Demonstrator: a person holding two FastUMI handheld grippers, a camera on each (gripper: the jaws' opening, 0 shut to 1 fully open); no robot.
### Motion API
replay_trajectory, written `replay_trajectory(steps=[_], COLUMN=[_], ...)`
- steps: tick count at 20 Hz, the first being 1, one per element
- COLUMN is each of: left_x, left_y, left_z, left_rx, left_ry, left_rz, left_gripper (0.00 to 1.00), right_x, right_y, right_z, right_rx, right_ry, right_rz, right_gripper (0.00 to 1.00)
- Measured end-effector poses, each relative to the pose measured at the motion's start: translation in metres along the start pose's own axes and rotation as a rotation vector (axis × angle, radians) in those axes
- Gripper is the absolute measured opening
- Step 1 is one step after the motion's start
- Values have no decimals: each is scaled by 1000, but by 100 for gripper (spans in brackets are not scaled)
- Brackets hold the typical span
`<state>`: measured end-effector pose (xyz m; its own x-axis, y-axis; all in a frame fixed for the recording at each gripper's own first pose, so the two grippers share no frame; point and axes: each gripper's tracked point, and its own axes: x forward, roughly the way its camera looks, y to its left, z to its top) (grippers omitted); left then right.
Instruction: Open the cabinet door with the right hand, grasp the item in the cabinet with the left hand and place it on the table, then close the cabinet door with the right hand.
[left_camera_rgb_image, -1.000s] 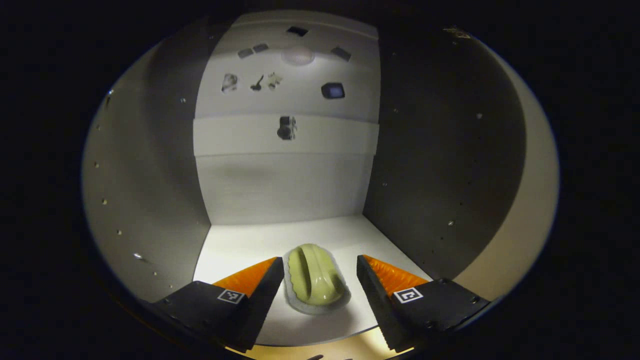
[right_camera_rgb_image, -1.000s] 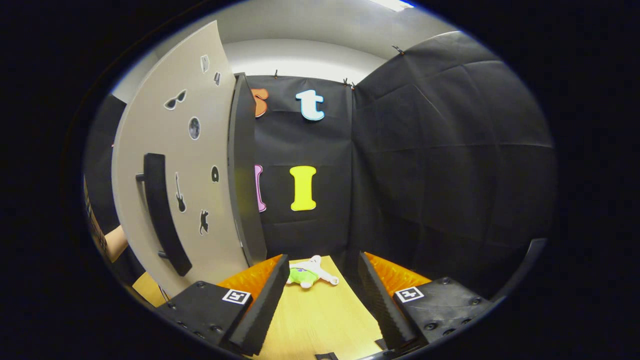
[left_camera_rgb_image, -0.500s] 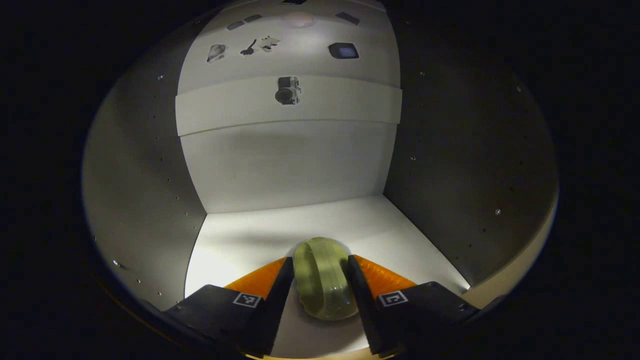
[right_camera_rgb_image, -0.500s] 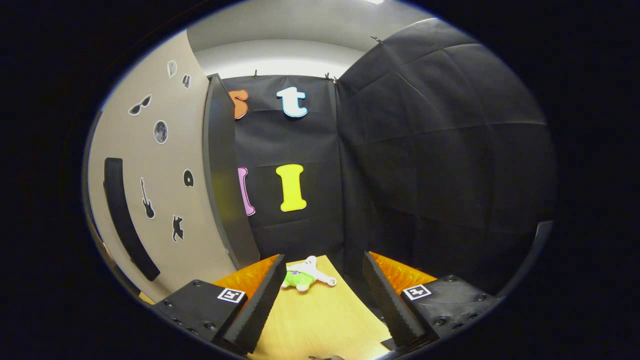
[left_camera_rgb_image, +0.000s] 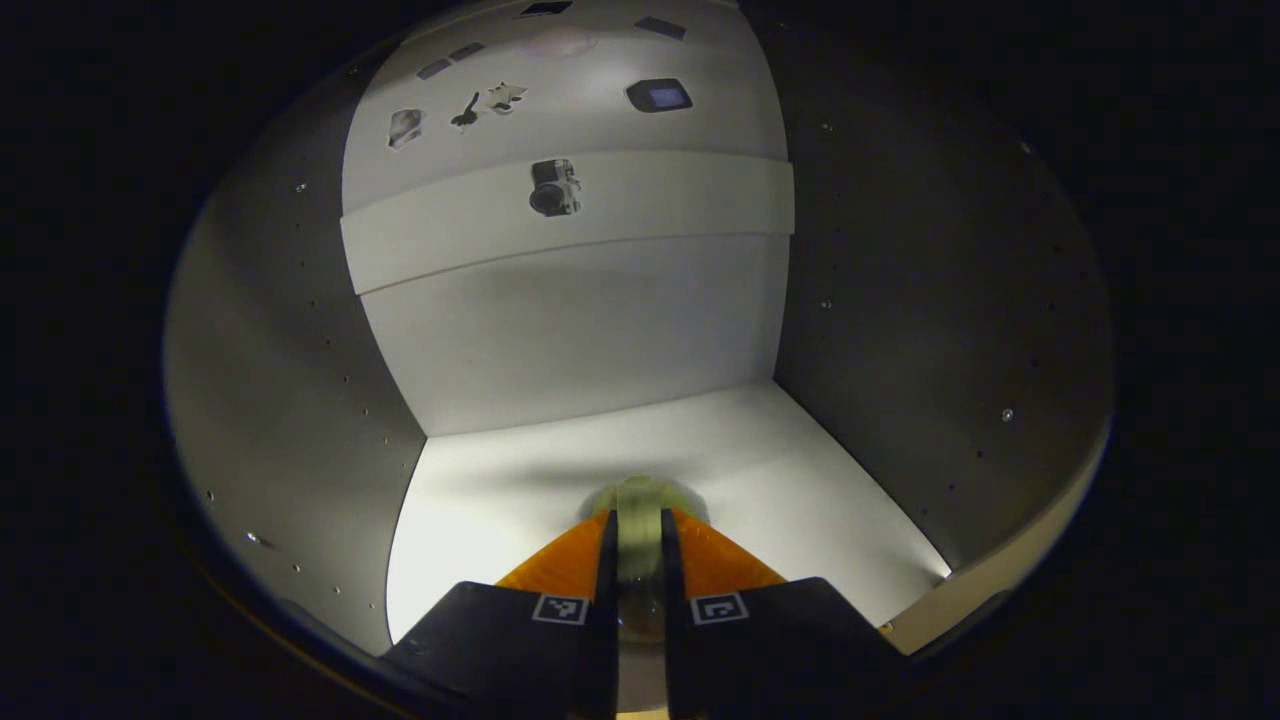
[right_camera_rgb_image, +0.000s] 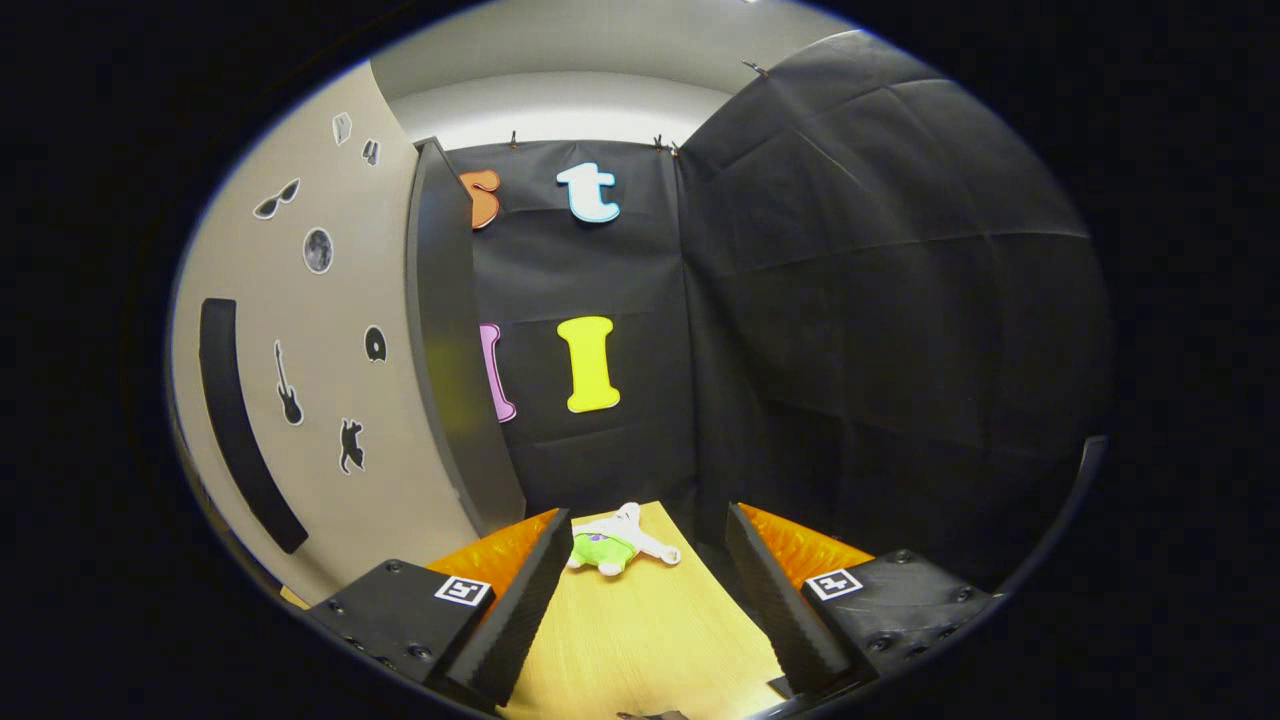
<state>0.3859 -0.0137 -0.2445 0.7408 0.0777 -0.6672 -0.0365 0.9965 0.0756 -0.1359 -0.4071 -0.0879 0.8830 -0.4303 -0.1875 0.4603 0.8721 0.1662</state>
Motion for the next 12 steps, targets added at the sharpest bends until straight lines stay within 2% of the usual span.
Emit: replay_trajectory(steps=[3,7,12], left_x=[-13,-47,-109], left_y=[1,4,-9], left_z=[-4,-8,-36], left_rx=[-32,22,-43], left_ry=[-3,-48,-81], left_rz=[12,54,25], left_gripper=[21,21,21], right_x=[-4,-2,12], right_y=[1,3,18], right_z=[3,11,7], right_rx=[7,9,-30], right_ry=[-2,-17,-15], right_rz=[15,49,114], right_gripper=[98,98,98])
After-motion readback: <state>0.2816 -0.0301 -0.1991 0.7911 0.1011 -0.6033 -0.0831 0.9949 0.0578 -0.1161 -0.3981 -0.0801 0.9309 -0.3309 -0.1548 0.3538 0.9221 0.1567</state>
